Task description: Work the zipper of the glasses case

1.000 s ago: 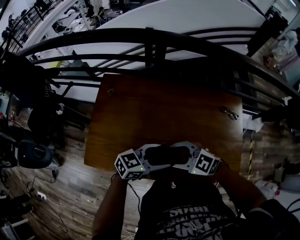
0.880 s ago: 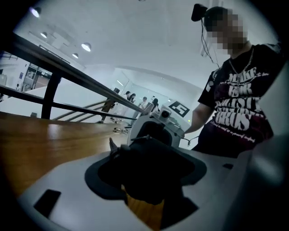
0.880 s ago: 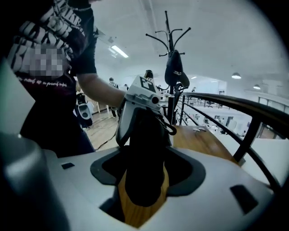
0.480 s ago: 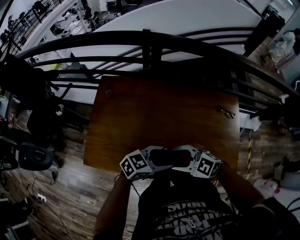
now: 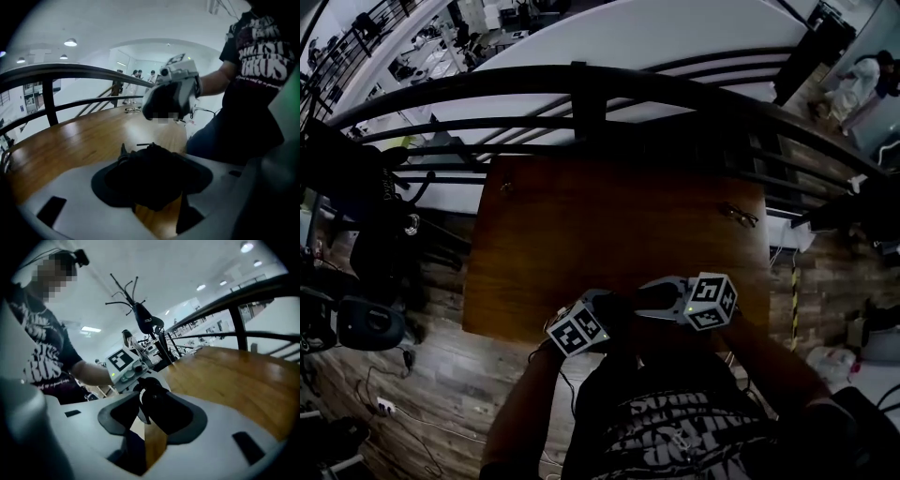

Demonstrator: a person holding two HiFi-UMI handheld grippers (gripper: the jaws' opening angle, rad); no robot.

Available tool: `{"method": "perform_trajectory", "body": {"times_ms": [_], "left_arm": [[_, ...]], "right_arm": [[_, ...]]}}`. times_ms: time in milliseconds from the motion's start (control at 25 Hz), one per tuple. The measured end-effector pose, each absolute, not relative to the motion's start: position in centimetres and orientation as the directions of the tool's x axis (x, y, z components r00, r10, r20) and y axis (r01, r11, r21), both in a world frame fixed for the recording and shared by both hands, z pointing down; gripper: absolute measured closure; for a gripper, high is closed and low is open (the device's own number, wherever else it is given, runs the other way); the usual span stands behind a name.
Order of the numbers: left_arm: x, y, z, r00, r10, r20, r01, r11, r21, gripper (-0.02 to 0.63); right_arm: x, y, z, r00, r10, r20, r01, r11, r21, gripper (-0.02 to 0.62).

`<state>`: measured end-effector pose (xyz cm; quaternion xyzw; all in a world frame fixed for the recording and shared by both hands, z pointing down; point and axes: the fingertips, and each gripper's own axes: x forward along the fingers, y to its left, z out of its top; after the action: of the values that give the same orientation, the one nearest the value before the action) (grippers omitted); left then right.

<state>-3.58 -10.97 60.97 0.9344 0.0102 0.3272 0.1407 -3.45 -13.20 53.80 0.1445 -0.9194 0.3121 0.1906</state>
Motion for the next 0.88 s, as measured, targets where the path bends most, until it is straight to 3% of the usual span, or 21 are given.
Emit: {"method": "perform_trajectory", "body": {"times_ms": [80, 160, 480, 680, 760, 880], "left_arm": [[-3.2, -10.1, 61.5, 0.757, 0.127, 0.640, -0.033, -0.972, 0.232, 0.342], [-3.1, -9.6, 61.7, 0.737, 0.136, 0.662, 0.004, -0.980, 0.197, 0.342], [-3.9, -9.6, 61.5, 0.711, 0.134, 0.690, 0.049, -0.989, 0.142, 0.342], [-4.0, -9.3, 61.2, 0.699, 0.133, 0.702, 0.073, -0.991, 0.115, 0.342], [-4.1, -9.3, 61.2, 0.707, 0.130, 0.695, 0.068, -0.991, 0.116, 0.342], [-4.6, -10.1, 61.3, 0.728, 0.100, 0.678, 0.030, -0.993, 0.113, 0.344]], "right_arm": [[-4.0, -13.8, 54.7, -0.876, -0.115, 0.468, -0.399, 0.717, -0.572, 0.490], [-4.3, -13.6, 55.9, -0.857, -0.041, 0.515, -0.391, 0.701, -0.596, 0.527], [-6.0, -12.1, 57.6, -0.808, 0.176, 0.562, -0.290, 0.711, -0.640, 0.526], [-6.1, -11.5, 57.3, -0.802, 0.220, 0.555, -0.270, 0.695, -0.666, 0.540], [-5.8, -11.3, 57.4, -0.793, 0.221, 0.568, -0.284, 0.690, -0.665, 0.596], [-5.1, -11.2, 57.3, -0.810, 0.203, 0.550, -0.305, 0.656, -0.691, 0.598]]}}
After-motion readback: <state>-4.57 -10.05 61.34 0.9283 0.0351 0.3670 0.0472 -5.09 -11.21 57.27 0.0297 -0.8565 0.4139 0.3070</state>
